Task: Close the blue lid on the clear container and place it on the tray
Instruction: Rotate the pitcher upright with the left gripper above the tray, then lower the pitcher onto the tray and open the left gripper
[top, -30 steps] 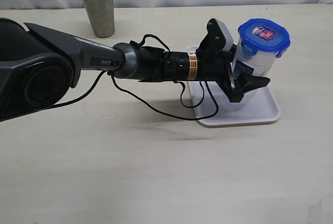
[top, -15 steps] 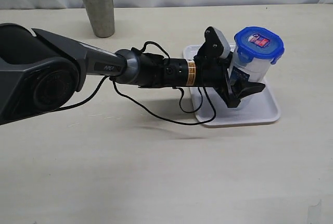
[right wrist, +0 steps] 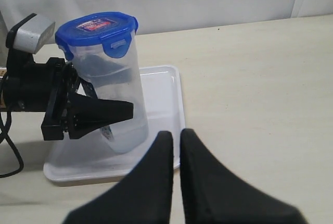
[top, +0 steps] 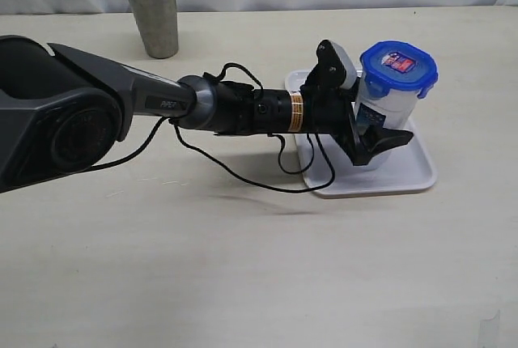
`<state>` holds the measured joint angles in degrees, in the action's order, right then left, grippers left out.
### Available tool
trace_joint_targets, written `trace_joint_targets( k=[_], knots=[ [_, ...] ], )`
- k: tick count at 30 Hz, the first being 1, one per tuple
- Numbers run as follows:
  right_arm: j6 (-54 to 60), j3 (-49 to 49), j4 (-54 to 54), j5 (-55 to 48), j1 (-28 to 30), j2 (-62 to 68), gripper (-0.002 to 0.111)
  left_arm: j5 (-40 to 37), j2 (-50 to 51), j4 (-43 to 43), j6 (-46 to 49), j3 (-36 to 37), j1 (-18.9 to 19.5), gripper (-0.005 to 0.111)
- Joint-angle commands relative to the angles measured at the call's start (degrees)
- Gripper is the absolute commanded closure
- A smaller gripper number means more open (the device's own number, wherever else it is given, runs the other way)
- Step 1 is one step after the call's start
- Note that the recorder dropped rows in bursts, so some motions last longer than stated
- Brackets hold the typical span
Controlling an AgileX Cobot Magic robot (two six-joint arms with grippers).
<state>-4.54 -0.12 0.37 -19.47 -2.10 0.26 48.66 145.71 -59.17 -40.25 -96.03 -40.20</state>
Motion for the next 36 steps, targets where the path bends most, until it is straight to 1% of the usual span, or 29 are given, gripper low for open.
trace_joint_targets(
  k=[1, 5, 10, 19, 23, 28, 32, 35, 36],
  knots=[
    [-0.2, 0.1, 0.2, 0.0, 0.0, -0.3, 0.104, 0.0, -0.5, -2.9, -2.2, -0.3, 1.0, 0.022],
    [-0.2, 0.1, 0.2, 0.0, 0.0, -0.3, 0.104, 0.1, -0.5, -7.7, -7.1, -0.3, 2.6, 0.022],
    [-0.2, 0.1, 0.2, 0.0, 0.0, -0.3, 0.104, 1.5, -0.6, -14.3, -10.4, -0.3, 4.4, 0.022],
    [-0.2, 0.1, 0.2, 0.0, 0.0, -0.3, 0.104, 1.4, -0.9, -20.5, -14.2, -0.3, 5.6, 0.022],
    [-0.2, 0.1, 0.2, 0.0, 0.0, -0.3, 0.104, 1.4, -1.6, -23.8, -17.6, -0.3, 7.2, 0.022],
    [-0.2, 0.1, 0.2, 0.0, 0.0, -0.3, 0.104, 1.4, -1.8, -30.1, -23.3, -0.3, 9.1, 0.022],
    [-0.2, 0.1, 0.2, 0.0, 0.0, -0.3, 0.104, 1.4, -1.9, -32.3, -26.2, -0.3, 10.2, 0.022],
    [-0.2, 0.1, 0.2, 0.0, 0.0, -0.3, 0.104, -0.2, -2.8, -34.1, -27.4, -0.3, 10.3, 0.023],
    [-0.2, 0.1, 0.2, 0.0, 0.0, -0.3, 0.104, -1.2, -3.4, -35.2, -28.2, -0.3, 10.3, 0.025]
  ],
)
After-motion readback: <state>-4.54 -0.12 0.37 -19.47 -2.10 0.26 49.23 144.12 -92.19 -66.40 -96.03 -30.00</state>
